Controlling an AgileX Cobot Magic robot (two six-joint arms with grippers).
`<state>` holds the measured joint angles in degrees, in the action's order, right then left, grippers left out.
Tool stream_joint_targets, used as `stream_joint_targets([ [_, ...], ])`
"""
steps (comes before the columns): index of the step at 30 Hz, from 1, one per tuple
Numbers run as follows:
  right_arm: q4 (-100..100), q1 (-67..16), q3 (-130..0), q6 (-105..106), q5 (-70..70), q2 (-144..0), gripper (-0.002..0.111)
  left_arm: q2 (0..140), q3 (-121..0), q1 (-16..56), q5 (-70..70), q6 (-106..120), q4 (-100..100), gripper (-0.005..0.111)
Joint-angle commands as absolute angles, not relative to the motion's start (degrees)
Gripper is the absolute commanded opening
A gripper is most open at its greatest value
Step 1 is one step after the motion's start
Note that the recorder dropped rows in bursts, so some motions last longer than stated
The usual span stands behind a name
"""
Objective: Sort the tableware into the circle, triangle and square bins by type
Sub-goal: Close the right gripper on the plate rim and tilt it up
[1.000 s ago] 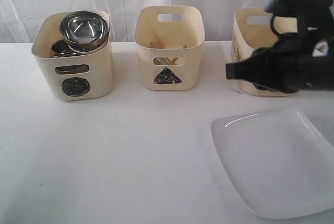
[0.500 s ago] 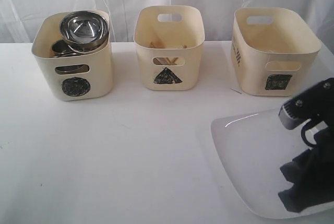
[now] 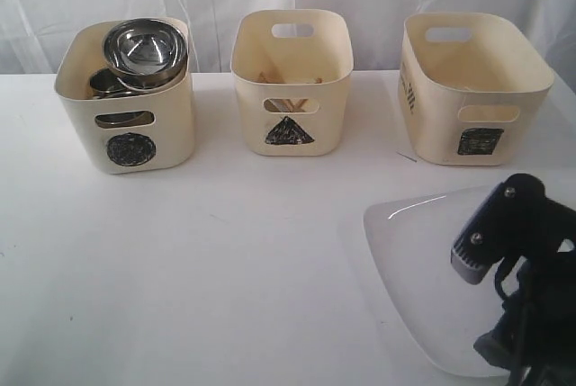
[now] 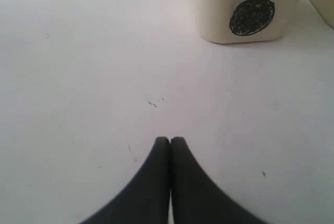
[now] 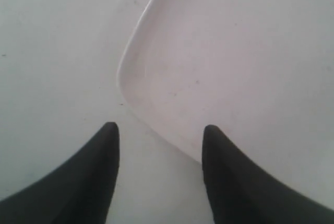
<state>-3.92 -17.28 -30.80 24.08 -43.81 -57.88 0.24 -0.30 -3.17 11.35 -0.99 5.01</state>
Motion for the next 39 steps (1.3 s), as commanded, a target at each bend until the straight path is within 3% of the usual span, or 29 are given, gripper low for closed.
stream_joint_targets([
  [1, -2.8, -19.4, -30.8, 24.9, -45.9, -60.1, 0.047, 0.0, 0.0, -3.3, 11.1, -1.2, 5.4, 0.000],
  [16, 5.9, -29.8, -33.5, 18.7, -52.2, -63.4, 0.047, 0.0, 0.0, -3.3, 11.1, -1.2, 5.4, 0.000],
  [39, 17.4, -45.1, -34.0, -1.5, -46.9, -74.7, 0.047, 0.0, 0.0, -3.3, 11.1, -1.2, 5.4, 0.000],
])
